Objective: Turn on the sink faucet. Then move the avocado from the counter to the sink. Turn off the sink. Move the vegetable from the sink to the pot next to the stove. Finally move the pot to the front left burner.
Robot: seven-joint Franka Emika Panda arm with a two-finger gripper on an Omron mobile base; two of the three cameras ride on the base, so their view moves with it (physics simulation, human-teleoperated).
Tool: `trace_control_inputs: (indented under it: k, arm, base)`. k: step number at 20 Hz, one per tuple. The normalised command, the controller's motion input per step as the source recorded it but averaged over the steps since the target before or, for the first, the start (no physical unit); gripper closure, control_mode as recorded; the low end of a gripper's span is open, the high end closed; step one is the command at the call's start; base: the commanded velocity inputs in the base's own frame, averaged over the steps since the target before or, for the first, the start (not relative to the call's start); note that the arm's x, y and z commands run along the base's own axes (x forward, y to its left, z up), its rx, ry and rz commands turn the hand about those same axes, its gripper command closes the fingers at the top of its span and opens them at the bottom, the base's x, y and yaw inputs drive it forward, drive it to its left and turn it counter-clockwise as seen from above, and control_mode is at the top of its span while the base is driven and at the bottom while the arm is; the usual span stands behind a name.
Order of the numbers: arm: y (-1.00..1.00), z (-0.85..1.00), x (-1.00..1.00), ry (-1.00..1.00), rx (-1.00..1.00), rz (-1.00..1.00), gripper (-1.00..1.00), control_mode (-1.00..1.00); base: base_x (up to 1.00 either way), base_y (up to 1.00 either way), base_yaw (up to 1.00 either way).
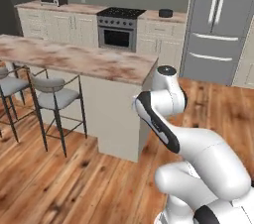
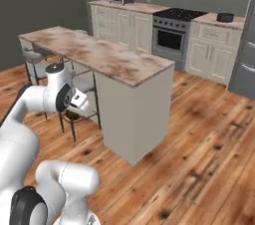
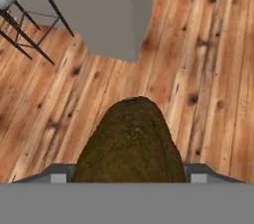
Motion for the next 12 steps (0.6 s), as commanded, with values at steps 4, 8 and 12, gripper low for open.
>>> trace_control_inputs:
  k: [4, 8, 12]
  arm:
    - [0.0, 0.0, 0.0, 0.0, 0.0, 0.0, 1.0, 1.0]
    - [0.0, 0.0, 0.0, 0.0, 0.0, 0.0, 1.0, 1.0]
    - [0.0, 0.0, 0.0, 0.0, 0.0, 0.0, 1.0, 1.0]
  base:
    - [0.25, -0.92, -0.38]
    - [0.45, -0.79, -0.35]
    - [0.65, -0.6, -0.3]
